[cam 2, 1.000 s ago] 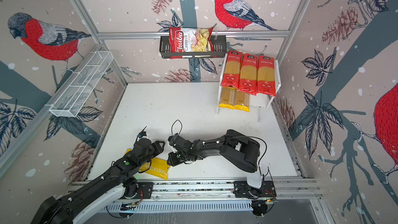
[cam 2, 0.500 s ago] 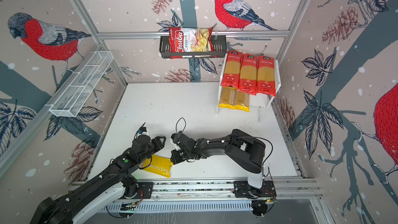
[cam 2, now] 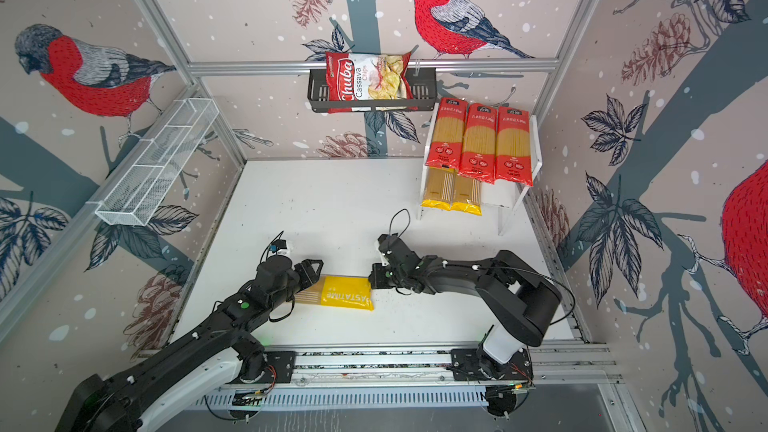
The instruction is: Place and organize the pasta boxes and bags onto the shelf
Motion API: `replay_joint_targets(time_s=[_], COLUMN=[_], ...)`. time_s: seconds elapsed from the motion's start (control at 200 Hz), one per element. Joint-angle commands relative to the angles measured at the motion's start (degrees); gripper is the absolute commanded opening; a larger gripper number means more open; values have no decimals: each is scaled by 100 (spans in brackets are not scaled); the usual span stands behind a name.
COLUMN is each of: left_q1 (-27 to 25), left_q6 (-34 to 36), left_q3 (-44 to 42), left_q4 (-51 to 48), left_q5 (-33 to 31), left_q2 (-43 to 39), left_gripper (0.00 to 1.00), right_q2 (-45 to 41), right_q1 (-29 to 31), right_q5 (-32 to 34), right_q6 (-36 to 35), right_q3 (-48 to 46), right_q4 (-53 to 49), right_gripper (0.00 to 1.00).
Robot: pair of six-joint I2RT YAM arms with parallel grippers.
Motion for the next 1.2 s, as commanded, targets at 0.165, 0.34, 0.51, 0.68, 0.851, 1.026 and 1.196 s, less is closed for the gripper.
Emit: replay_joint_targets(time_s=[0.165,0.34,0.51,0.68,0.851,1.026,1.196], left_q1=[-305,-616,-955,-1212,-1207,-1127,-661], left_q6=[31,-73,-205,-325,-348,-91,211], left_q3=[23,42,57,36,-56,-105,586], left_q4=[646,899,1091,1249,1443,1975,1967], left_q5=[89,19,-115,-221,-290,-401,-3], left_q2=[545,879,1187,1468,1699,2081,2796], left_gripper=[53,53,53,53,53,54,54], right_q2=[-837,-1152,-1162,-679,-285,-248,-239], right_q1=[-147,186,50,178,328,685,861], right_q5=[572,702,829,776,565,397,300], right_q6=[661,410,176,138,234,469,675], right_q3=[-929,-859,-731,-453,-366,-398,-470], right_q4=[127,-254,-330,-64,211,385,587], right_gripper=[3,17,32,37,37,36,35])
